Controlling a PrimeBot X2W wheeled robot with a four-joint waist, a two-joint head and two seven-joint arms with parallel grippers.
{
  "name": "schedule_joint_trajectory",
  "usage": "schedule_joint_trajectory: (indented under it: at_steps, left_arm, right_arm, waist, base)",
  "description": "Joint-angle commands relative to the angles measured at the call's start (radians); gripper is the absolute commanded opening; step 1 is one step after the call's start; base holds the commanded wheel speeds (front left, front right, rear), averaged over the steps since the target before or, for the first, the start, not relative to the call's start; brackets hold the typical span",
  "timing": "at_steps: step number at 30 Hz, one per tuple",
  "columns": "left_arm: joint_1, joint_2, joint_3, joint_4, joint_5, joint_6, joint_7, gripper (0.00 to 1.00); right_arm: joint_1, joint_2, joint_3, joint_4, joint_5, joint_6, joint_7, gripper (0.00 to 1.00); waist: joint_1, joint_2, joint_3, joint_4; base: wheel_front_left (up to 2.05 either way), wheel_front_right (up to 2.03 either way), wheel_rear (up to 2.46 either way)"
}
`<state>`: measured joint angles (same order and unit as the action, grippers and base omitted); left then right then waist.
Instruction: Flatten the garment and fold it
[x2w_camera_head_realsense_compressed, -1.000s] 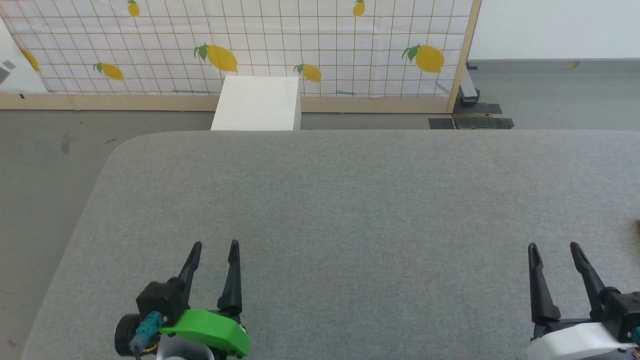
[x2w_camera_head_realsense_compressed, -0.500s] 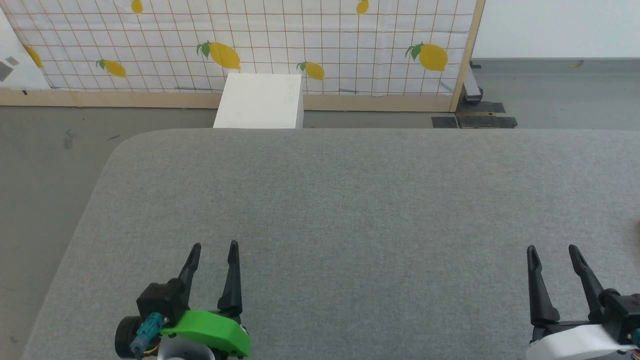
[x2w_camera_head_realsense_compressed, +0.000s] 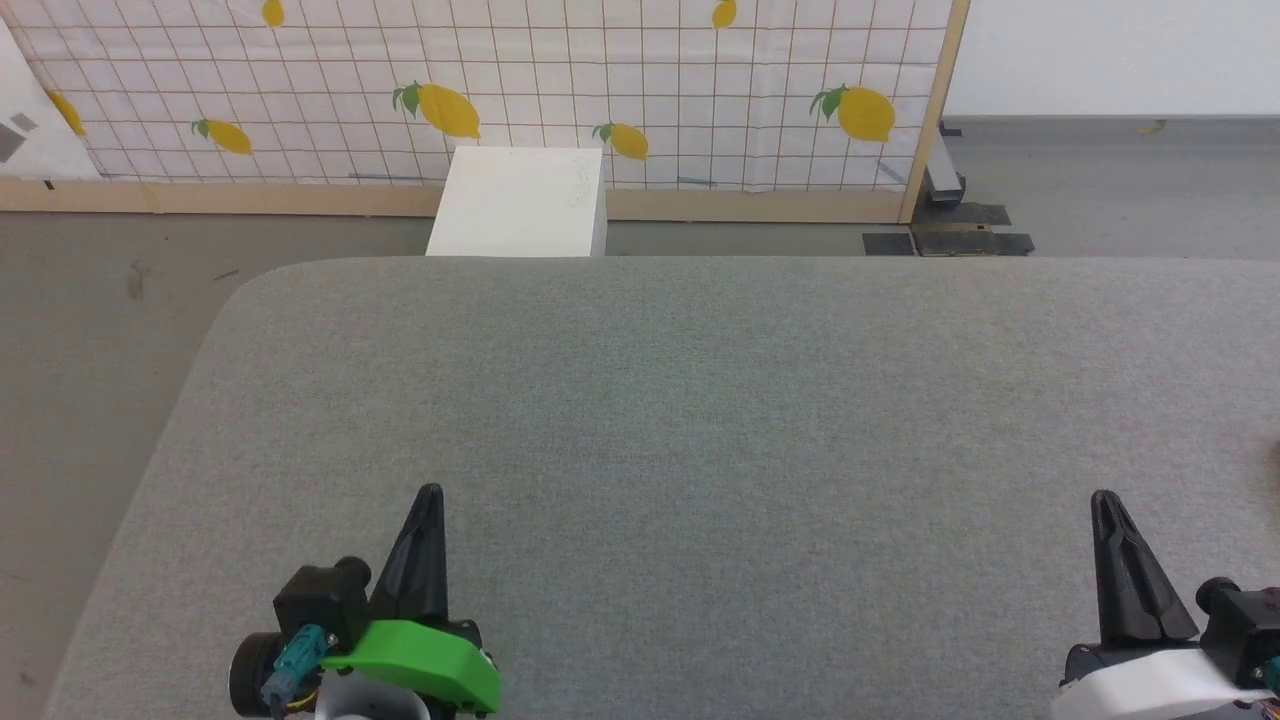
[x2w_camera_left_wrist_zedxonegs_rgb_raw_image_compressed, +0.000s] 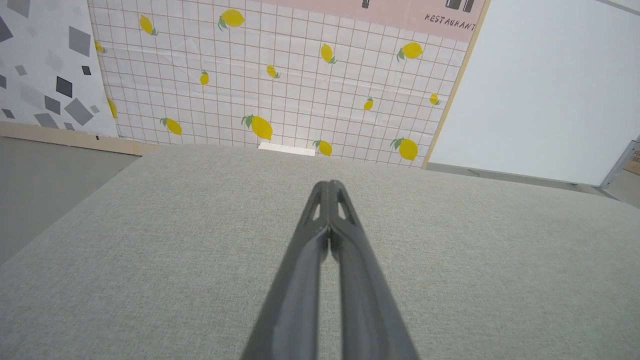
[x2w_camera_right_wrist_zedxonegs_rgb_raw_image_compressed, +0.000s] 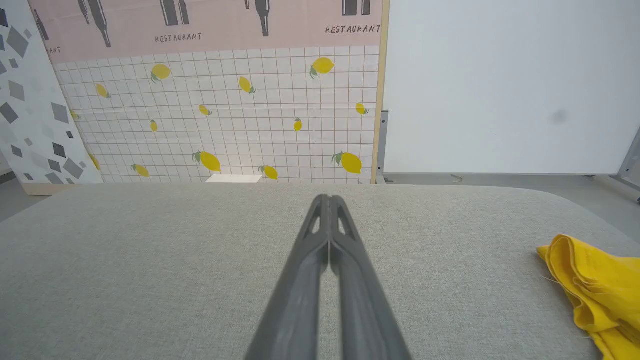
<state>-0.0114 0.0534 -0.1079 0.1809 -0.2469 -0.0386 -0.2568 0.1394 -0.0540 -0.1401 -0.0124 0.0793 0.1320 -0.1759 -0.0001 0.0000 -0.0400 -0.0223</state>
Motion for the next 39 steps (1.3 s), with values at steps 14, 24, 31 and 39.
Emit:
schedule_joint_trajectory:
  at_steps: [14, 24, 31, 39]
  left_arm:
    - [0.001, 0.0, 0.011, -0.018, 0.025, 0.004, 0.026, 0.0]
    - [0.002, -0.001, 0.019, -0.032, 0.044, 0.007, 0.046, 0.0]
    - [0.003, -0.001, 0.025, -0.042, 0.058, 0.009, 0.06, 0.0]
    - [0.003, -0.001, 0.032, -0.054, 0.073, 0.011, 0.076, 0.0]
  right_arm:
    - [-0.014, 0.0, 0.014, 0.001, -0.008, 0.0, 0.018, 0.0]
    - [-0.025, 0.001, 0.025, 0.002, -0.014, 0.0, 0.031, 0.0]
    - [-0.033, 0.001, 0.033, 0.003, -0.019, 0.0, 0.041, 0.0]
    - [-0.041, 0.001, 0.042, 0.004, -0.024, 0.0, 0.052, 0.0]
  waist:
    - [0.0001, 0.0, 0.004, 0.002]
    - [0.0001, 0.0, 0.007, 0.004]
    - [0.0001, 0.0, 0.009, 0.005]
    - [0.0001, 0.0, 0.012, 0.007]
  base:
    - [0.0, 0.0, 0.0]
    - [0.0, 0.0, 0.0]
    - [0.0, 0.0, 0.0]
    - [0.0, 0.0, 0.0]
